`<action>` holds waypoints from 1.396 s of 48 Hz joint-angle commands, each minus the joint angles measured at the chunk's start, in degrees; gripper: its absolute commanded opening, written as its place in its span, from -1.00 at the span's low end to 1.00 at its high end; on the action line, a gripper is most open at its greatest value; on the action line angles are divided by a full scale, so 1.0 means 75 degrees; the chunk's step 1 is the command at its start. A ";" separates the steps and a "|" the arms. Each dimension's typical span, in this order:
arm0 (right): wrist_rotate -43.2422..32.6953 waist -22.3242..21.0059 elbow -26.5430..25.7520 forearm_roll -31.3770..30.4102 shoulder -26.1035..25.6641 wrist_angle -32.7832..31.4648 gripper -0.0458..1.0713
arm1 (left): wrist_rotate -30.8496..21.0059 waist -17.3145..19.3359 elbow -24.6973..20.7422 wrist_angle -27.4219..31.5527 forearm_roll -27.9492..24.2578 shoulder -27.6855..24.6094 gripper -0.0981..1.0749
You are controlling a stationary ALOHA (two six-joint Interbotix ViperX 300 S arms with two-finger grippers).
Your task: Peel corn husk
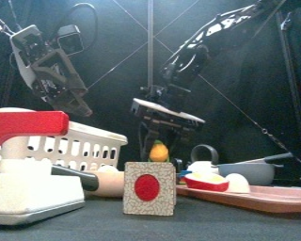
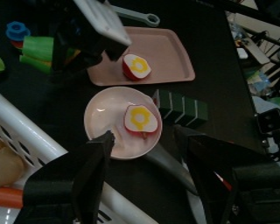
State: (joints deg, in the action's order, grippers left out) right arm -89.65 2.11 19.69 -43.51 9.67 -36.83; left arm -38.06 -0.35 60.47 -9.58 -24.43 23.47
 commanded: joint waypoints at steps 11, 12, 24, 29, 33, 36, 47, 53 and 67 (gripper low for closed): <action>0.0012 0.0363 0.1125 -0.0586 -0.1828 0.1992 0.29 | 0.0094 0.0012 -0.0516 -0.0844 -0.0094 -0.0293 0.74; 0.0000 0.0363 0.1219 -0.0598 -0.1945 0.2133 0.29 | 0.0152 0.0023 -0.0551 -0.1008 -0.0152 -0.0387 0.74; 0.0105 0.0258 0.2262 -0.0715 -0.2836 0.4406 0.29 | 0.1184 0.0129 -0.1148 -0.2238 -0.0199 -0.1336 0.74; 0.0129 0.0152 0.2590 -0.1031 -0.3012 0.4992 0.29 | 0.1395 0.0164 -0.1336 -0.2953 0.0387 -0.1641 0.74; 0.0152 0.0094 0.2824 -0.1570 -0.3117 0.5320 0.29 | 0.1395 0.0117 -0.1430 -0.3820 0.1184 -0.1887 0.74; 0.0199 0.0012 0.2895 -0.2004 -0.3211 0.5367 0.29 | 0.1441 0.0105 -0.1453 -0.4359 0.1852 -0.2027 0.74; 0.0211 -0.0129 0.2848 -0.3270 -0.3398 0.5379 0.29 | 0.1453 -0.0070 -0.1605 -0.5016 0.3293 -0.2438 0.74; 0.0211 -0.0223 0.2824 -0.3340 -0.3398 0.5379 0.29 | 0.1453 -0.0270 -0.1828 -0.5016 0.3645 -0.2625 0.74; 0.0211 -0.0352 0.2777 -0.3316 -0.3480 0.5367 0.29 | 0.1453 -0.0492 -0.2191 -0.5016 0.3879 -0.3070 0.74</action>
State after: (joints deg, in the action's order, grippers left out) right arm -88.07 0.18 42.19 -68.38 -14.50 3.25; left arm -27.33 -3.52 45.79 -46.67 4.75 0.26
